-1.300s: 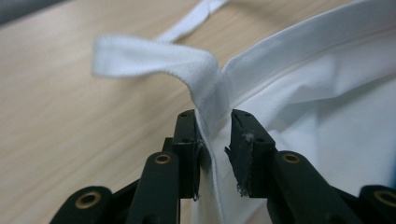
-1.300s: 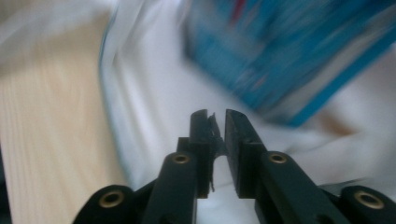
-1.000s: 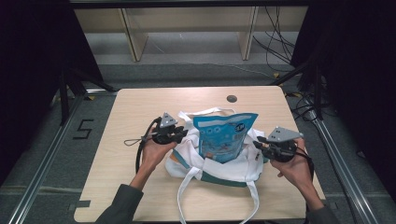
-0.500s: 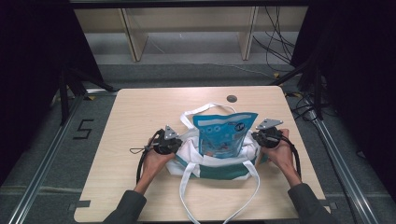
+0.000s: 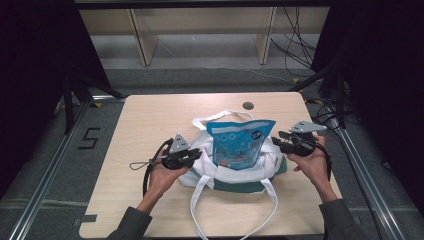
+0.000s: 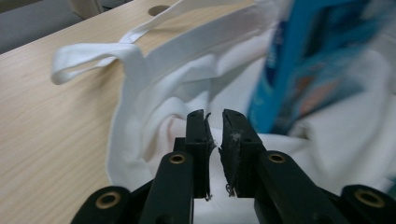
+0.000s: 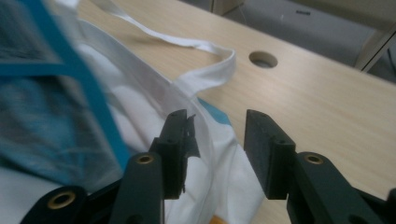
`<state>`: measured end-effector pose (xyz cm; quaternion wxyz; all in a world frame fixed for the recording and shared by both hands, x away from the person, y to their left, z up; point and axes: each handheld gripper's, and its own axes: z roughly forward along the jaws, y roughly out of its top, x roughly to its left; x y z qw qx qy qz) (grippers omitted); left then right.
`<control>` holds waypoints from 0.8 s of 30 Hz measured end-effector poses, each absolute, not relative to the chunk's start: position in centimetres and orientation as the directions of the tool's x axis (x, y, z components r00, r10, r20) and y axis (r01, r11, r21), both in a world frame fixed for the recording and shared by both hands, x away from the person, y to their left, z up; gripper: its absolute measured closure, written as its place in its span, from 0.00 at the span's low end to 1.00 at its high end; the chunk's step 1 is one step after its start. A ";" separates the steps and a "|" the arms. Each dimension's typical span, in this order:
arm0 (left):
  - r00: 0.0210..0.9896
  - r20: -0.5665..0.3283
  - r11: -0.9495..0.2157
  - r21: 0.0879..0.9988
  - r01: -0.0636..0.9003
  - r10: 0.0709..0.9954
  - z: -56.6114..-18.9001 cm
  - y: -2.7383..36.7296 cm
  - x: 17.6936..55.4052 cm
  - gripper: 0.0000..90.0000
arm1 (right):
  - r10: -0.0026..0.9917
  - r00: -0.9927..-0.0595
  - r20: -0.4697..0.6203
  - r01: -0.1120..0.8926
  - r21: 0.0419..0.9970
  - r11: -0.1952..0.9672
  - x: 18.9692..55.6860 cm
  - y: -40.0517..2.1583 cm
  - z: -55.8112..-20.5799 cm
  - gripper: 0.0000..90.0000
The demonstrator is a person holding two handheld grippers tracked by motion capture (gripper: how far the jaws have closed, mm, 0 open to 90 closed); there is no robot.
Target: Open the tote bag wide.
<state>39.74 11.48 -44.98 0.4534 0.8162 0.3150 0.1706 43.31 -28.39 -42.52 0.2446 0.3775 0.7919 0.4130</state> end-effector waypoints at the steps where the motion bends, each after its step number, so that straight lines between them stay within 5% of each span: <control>1: 0.741 -0.021 -0.373 0.854 0.362 0.671 -45.0 11.6 39.1 0.85 | 0.799 -0.597 -0.073 0.390 0.844 0.369 42.4 -28.5 -42.0 0.65; 12: 0.753 -0.210 -0.280 0.839 0.466 0.623 -47.8 13.4 33.2 0.52 | 0.745 -0.667 -0.011 0.458 0.782 0.422 35.1 -29.8 -42.5 0.61; 16: 0.738 -0.242 -0.276 0.818 0.504 0.630 -49.0 12.7 33.1 0.49 | 0.751 -0.659 0.036 0.550 0.704 0.449 34.0 -30.0 -45.1 0.62; 24: 0.731 -0.259 -0.284 0.800 0.529 0.631 -50.4 9.4 34.0 0.58 | 0.673 -0.739 0.032 0.512 0.676 0.530 35.3 -27.5 -48.5 0.63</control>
